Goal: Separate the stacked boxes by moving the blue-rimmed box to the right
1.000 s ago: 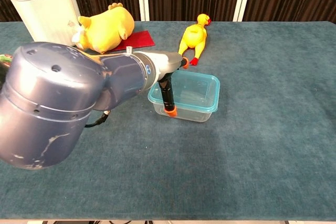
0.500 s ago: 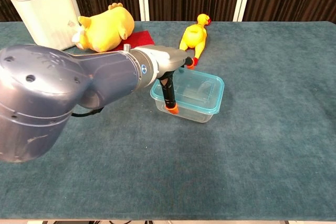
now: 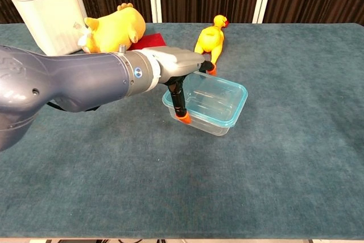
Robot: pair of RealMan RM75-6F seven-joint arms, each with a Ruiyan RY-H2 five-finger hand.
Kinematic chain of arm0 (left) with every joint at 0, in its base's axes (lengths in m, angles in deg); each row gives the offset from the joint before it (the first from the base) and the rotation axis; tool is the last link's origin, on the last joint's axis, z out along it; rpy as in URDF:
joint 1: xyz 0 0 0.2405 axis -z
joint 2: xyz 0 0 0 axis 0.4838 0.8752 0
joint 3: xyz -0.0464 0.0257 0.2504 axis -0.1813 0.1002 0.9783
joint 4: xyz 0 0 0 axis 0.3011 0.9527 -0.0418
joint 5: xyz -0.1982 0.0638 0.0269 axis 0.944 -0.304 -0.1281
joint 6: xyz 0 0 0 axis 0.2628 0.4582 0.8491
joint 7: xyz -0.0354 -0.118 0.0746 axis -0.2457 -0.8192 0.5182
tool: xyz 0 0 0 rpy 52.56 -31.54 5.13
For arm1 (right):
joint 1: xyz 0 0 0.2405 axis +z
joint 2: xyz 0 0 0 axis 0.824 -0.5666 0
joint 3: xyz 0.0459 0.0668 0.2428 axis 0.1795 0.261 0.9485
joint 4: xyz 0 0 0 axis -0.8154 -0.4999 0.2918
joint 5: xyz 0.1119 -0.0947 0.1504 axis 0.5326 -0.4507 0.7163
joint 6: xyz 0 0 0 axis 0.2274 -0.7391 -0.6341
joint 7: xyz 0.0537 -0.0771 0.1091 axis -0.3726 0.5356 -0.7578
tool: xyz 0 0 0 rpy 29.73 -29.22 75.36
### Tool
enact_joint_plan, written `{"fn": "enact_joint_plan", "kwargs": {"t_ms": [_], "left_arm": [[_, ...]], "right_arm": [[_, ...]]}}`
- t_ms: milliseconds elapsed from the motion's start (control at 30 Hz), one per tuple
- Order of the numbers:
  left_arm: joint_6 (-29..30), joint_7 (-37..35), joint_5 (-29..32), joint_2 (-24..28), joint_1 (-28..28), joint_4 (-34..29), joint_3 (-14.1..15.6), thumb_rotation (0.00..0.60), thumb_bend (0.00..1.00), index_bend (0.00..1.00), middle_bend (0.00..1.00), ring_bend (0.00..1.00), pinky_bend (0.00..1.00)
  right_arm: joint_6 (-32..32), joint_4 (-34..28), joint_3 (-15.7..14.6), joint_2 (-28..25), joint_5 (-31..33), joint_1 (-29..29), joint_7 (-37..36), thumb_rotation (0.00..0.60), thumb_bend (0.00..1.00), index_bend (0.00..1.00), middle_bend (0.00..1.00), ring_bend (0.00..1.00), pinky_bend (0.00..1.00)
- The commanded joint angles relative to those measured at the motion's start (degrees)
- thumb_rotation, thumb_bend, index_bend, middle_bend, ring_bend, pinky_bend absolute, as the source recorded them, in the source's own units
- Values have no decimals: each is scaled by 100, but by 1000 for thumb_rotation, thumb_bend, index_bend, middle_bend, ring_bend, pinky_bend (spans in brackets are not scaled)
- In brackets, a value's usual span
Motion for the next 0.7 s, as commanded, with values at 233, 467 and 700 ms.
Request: {"fn": "enact_joint_plan", "kwargs": {"t_ms": [233,467,700], "left_arm": [[-142,-459,-388,-11,-19,60,220,600,124,204,233,172,302],[28,-550,-352,-110,41,1,214,600,124,204,232,172,306],[255,-494,-158,-240,134,-67,172,600,124,204,233,172,308]], "right_arm": [[512,-245,-10,549,47,333,697,600,148,0,0,0,0],[768,-392,173,1140,254,615,1281,600,147,0,0,0,0],[839,-491,294,1683,540,775,1834,600,147,0,0,0,0]]}}
